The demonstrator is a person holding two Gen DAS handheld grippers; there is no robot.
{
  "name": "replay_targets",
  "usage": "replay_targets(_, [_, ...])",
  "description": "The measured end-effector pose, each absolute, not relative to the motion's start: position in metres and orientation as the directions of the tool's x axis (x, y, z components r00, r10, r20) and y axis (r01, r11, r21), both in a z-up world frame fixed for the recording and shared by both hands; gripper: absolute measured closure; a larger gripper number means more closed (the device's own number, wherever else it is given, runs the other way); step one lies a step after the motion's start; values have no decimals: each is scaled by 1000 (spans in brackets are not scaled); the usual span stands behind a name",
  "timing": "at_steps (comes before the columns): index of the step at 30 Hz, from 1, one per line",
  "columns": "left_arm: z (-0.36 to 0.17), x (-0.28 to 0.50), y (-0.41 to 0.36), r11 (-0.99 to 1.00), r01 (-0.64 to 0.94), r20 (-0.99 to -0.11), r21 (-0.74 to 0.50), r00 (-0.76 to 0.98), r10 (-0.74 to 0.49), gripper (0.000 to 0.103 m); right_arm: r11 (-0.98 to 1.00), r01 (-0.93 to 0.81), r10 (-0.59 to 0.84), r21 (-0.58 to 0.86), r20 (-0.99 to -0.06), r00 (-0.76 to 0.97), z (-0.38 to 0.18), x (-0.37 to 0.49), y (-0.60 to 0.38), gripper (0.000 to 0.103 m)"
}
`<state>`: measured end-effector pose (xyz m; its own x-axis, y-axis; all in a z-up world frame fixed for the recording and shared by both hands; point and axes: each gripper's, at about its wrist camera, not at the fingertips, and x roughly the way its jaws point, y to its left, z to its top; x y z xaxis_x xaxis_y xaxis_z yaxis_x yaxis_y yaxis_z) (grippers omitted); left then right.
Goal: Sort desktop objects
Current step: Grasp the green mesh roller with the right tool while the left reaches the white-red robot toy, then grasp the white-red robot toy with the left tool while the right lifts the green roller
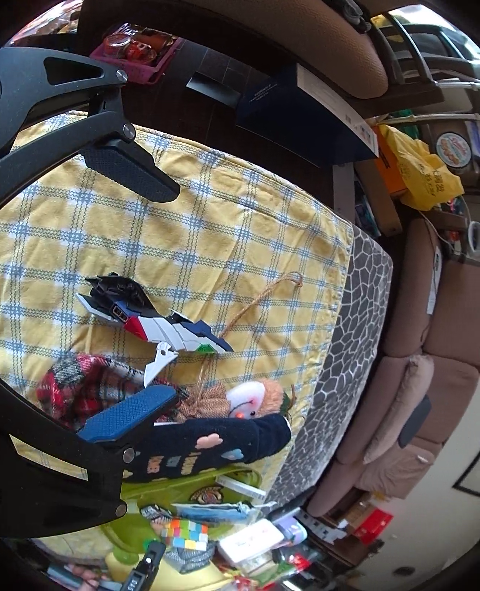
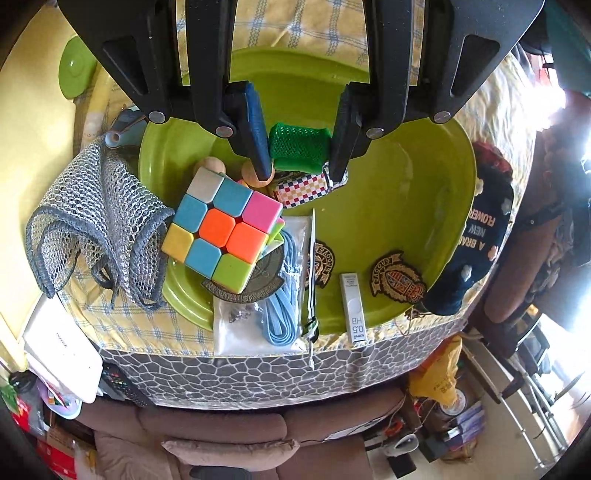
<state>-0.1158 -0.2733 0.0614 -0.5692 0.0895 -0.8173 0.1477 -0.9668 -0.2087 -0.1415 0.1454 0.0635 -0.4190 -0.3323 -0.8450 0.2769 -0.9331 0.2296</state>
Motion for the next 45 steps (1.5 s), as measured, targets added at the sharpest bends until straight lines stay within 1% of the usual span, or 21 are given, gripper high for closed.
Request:
replay_targets(4, [66,-112,-263,-981,57,-819,-188,-560,124,7,-928,279,-351,247,-833,-428,69,-141,147,71])
replay_targets(7, [55,-113,-254,-990,13,-844,-138,-525,110,8,-928,282,-351,245,-832,-430,70,-141,146,71])
replay_targets(8, [49,-114,-253,-993,9,-852,-119,-514,98,9,-927,284,-351,245,-831,-430,71,-141,145,71])
replay_targets(10, [38,-117,-252,-997,17,-868,-81,-492,62,18,-927,286,-351,244,-831,-431,71,-140,145,71])
replay_targets(12, [27,-120,-256,-997,33,-878,-65,-478,42,30,-927,285,-353,246,-829,-434,72,-140,145,71])
replay_targets(13, [22,-123,-257,-997,48,-880,-68,-473,38,31,-926,284,-355,248,-827,-435,73,-139,146,71])
replay_targets(16, [13,-129,-260,-993,79,-884,-84,-467,38,33,-925,278,-364,260,-821,-440,75,-139,149,70])
replay_targets(20, [6,-138,-247,-999,54,-872,-5,-489,-23,33,-925,274,-364,262,-819,-445,76,-138,150,70])
replay_targets(22, [4,-141,-243,-999,47,-863,16,-504,-37,34,-924,279,-364,260,-819,-443,76,-138,150,70])
replay_targets(23, [4,-141,-242,-999,44,-859,7,-511,-29,41,-924,281,-364,258,-820,-442,76,-138,149,70])
replay_targets(24, [5,-142,-240,-999,41,-855,-1,-517,-20,51,-924,283,-364,257,-820,-441,76,-138,149,70])
replay_targets(25, [6,-143,-239,-999,40,-853,-1,-521,-20,57,-924,285,-364,256,-820,-442,76,-138,149,70])
replay_targets(26, [7,-143,-238,-999,41,-853,0,-522,-21,72,-923,287,-364,256,-819,-443,77,-138,149,70])
replay_targets(27, [9,-143,-236,-999,42,-853,-6,-521,-17,75,-923,289,-365,255,-817,-446,78,-138,149,70])
replay_targets(28, [9,-143,-236,-999,44,-856,-21,-518,-5,75,-922,291,-367,255,-814,-450,79,-138,150,70])
replay_targets(30, [11,-142,-239,-996,61,-858,-62,-514,22,81,-921,293,-373,258,-805,-462,84,-137,151,70])
replay_targets(33, [22,-136,-250,-982,110,-845,-151,-531,71,81,-919,293,-381,263,-783,-492,94,-135,155,70])
replay_targets(35, [35,-131,-256,-969,129,-821,-213,-561,106,81,-918,293,-388,268,-763,-517,103,-132,158,70])
replay_targets(37, [53,-124,-258,-960,130,-792,-247,-599,122,81,-917,289,-392,273,-742,-543,114,-129,163,70])
replay_targets(41, [94,-108,-251,-949,92,-718,-302,-677,163,81,-920,276,-392,279,-687,-612,144,-119,180,70])
replay_targets(45, [127,-94,-225,-941,5,-653,-337,-721,230,81,-933,231,-358,277,-639,-681,175,-106,209,70])
